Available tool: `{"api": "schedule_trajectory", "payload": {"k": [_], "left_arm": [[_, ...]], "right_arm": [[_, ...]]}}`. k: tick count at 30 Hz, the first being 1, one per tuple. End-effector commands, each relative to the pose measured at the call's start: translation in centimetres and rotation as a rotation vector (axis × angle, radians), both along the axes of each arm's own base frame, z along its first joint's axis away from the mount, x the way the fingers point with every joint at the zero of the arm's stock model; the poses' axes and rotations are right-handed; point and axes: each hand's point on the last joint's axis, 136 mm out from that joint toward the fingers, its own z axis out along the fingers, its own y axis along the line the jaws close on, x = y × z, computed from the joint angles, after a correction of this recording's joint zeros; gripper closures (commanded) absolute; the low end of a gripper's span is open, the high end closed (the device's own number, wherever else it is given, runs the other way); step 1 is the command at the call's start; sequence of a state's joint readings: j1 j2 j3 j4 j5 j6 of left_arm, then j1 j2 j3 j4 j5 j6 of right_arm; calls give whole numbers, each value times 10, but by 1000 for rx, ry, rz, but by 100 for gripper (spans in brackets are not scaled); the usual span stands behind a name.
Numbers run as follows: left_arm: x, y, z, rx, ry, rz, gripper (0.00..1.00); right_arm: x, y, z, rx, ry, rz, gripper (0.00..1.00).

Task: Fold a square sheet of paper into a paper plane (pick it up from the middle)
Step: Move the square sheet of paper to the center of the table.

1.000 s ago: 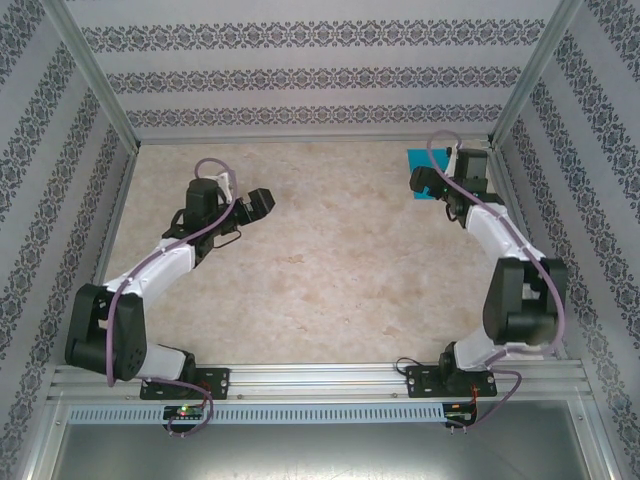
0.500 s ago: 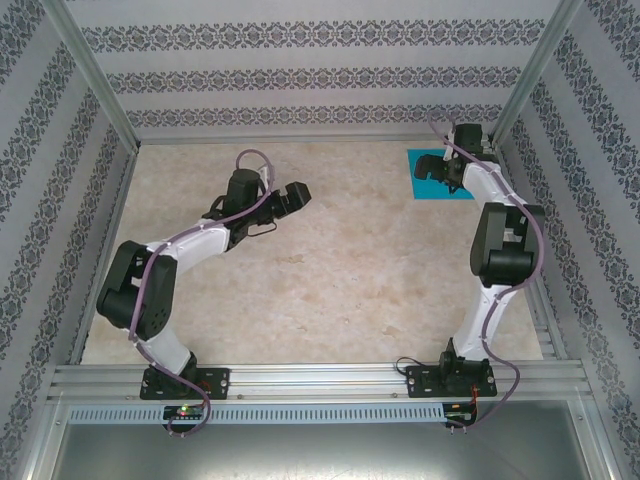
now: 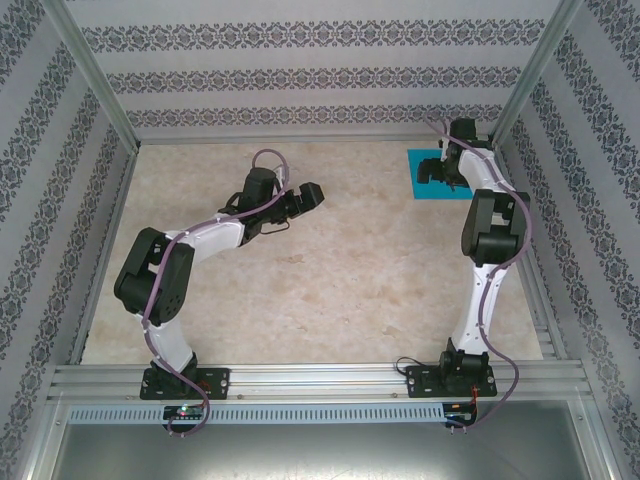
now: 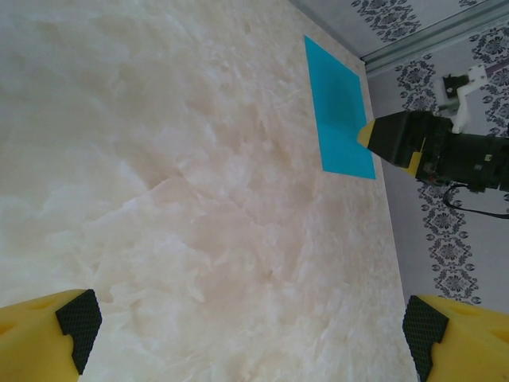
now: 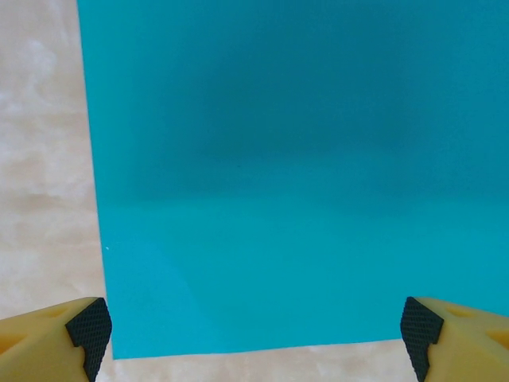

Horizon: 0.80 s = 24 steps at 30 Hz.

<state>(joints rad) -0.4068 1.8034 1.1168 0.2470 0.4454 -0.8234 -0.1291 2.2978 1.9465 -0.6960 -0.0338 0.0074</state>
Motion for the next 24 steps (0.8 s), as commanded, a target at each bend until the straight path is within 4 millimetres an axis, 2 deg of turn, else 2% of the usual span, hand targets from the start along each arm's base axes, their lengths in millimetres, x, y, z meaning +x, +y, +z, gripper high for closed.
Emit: {"api": "schedule_trajectory", "payload": {"k": [1, 24], "left_arm": [[0, -12, 4, -3, -5, -36, 0], [-4, -14, -21, 71, 48, -85, 0]], "right_arm": [[-6, -9, -7, -42, 66, 17, 4], [-5, 8, -39, -67, 225, 117, 4]]}}
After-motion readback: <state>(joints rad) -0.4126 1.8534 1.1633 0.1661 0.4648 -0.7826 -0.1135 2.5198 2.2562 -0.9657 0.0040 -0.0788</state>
